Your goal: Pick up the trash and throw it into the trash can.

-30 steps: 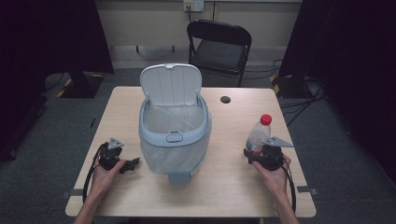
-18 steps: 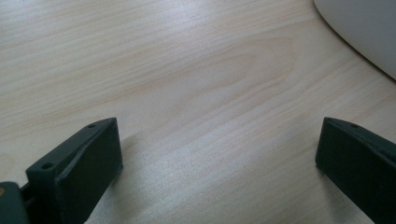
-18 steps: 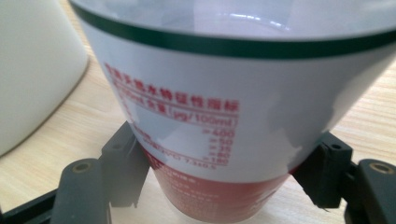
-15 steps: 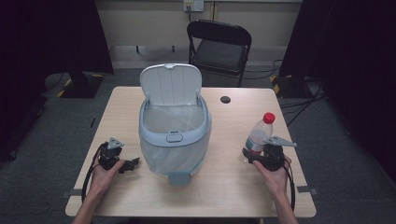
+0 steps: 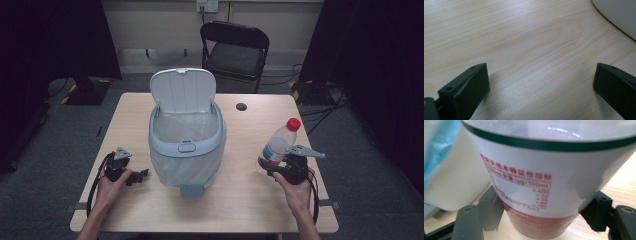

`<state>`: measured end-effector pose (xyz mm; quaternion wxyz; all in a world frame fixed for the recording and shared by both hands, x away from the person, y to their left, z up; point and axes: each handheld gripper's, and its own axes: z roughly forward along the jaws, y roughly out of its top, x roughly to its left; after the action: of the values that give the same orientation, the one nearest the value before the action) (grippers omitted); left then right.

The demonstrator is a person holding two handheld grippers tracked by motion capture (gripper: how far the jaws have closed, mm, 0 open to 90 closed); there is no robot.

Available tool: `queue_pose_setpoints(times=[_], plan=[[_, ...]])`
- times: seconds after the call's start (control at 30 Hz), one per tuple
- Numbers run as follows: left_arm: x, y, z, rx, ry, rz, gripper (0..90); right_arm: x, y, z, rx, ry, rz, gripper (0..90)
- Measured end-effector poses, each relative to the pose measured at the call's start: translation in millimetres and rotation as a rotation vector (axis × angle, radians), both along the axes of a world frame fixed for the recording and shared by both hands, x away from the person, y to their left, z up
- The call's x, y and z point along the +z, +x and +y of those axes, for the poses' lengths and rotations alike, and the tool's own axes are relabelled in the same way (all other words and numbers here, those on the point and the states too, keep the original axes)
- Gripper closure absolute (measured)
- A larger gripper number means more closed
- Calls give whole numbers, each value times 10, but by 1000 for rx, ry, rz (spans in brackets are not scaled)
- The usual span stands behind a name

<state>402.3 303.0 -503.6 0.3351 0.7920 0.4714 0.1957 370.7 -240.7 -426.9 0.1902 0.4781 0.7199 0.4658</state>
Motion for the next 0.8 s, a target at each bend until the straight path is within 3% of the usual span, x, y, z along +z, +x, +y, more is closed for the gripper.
queue_pose_setpoints(times=[0.27,0.5,0.63,0.8], plan=[[0,1,0,0,1,-1,0,184,-50,77,33,34,-25,282],[-1,0,-3,3,-1,0,0,468,-125,157,63,52,-65,283],[-1,0,-2,3,1,-1,0,628,-152,209,75,69,-113,284],[0,0,-2,3,1,0,0,781,-128,271,93,63,-116,284]])
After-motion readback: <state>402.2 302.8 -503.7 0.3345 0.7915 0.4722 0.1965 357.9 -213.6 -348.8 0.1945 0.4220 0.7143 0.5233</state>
